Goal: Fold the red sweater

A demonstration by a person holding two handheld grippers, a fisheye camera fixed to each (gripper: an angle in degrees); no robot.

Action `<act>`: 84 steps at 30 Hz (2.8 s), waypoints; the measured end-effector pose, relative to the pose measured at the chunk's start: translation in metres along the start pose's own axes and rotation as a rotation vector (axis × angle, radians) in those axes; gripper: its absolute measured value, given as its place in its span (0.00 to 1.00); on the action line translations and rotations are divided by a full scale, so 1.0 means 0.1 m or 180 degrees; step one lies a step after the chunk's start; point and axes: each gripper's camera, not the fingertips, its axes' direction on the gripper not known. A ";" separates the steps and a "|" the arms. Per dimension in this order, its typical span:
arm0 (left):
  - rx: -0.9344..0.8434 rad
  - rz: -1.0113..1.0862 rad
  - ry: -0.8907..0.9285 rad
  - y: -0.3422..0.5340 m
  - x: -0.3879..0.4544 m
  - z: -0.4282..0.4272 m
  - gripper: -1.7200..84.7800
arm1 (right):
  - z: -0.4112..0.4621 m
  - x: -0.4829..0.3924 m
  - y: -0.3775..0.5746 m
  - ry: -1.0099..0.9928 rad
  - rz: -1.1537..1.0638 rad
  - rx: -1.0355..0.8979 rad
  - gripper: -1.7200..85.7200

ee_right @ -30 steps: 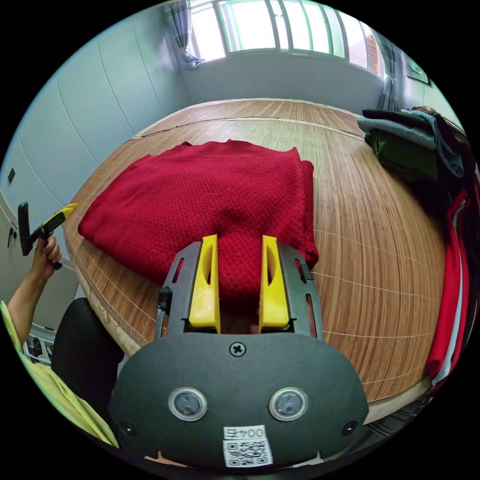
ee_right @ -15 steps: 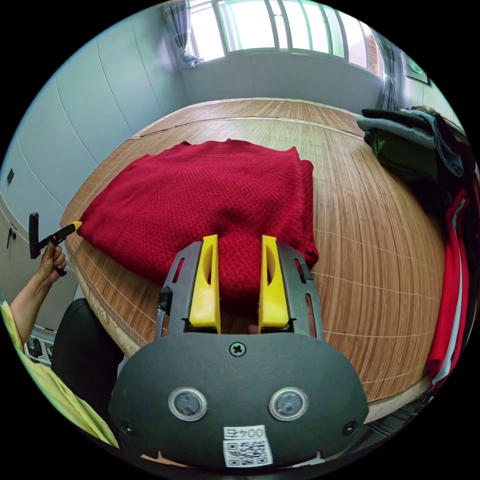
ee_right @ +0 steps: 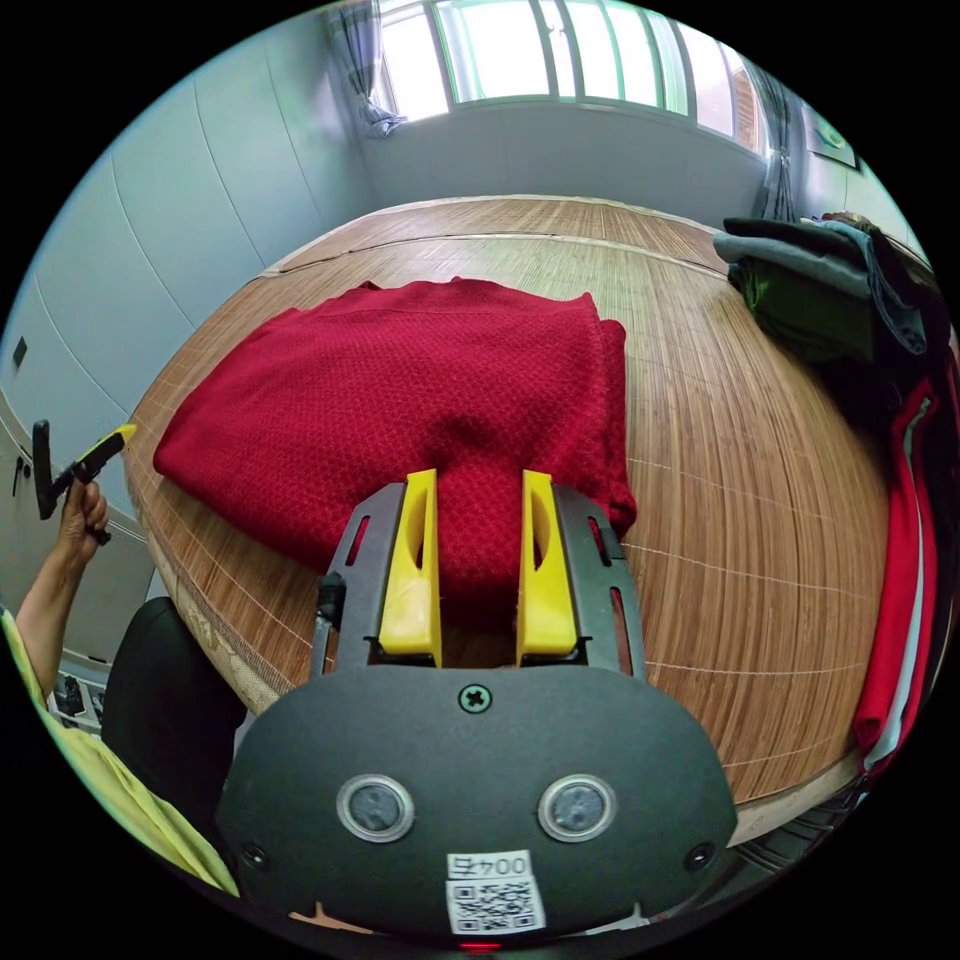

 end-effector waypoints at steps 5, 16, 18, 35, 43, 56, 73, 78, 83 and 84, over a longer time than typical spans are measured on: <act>-0.0254 0.0122 0.0274 -0.35 0.58 0.58 0.17 | -0.11 0.10 -0.04 -0.0053 0.0035 -0.0029 0.16; -0.0460 0.0228 -0.0057 -0.26 0.97 1.01 0.23 | -1.01 0.96 0.23 -0.0648 0.0507 0.0264 0.15; -0.0436 0.0267 -0.0092 -0.24 1.03 1.01 0.23 | -1.13 1.25 0.41 -0.0835 0.0686 0.0264 0.15; -0.0427 0.0198 0.0005 -0.17 1.32 0.87 0.23 | -1.49 2.23 0.52 -0.1553 0.1280 -0.0054 0.08; -0.0413 0.0197 0.0009 -0.13 1.54 0.76 0.23 | -1.68 2.59 0.85 -0.2368 0.2300 0.0107 0.18; -0.0387 0.0229 0.0184 -0.06 2.01 0.51 0.25 | -1.44 2.72 0.62 -0.2461 0.2888 0.0137 0.13; -0.0133 0.2862 0.0161 0.39 5.77 -0.03 0.24 | -2.32 2.18 0.78 -0.2490 0.2428 0.0234 0.08; 0.0018 0.3247 -0.0121 0.75 6.34 -0.20 0.15 | -2.56 1.90 1.17 -0.2634 0.2274 0.0104 0.09; -0.0236 0.2925 0.0500 0.87 6.35 -0.53 0.05 | -2.79 1.90 1.76 -0.2833 0.2183 0.0138 0.11; -0.0249 0.2891 0.0536 0.88 6.34 -0.57 0.04 | -2.81 1.93 1.84 -0.2854 0.2218 0.0168 0.12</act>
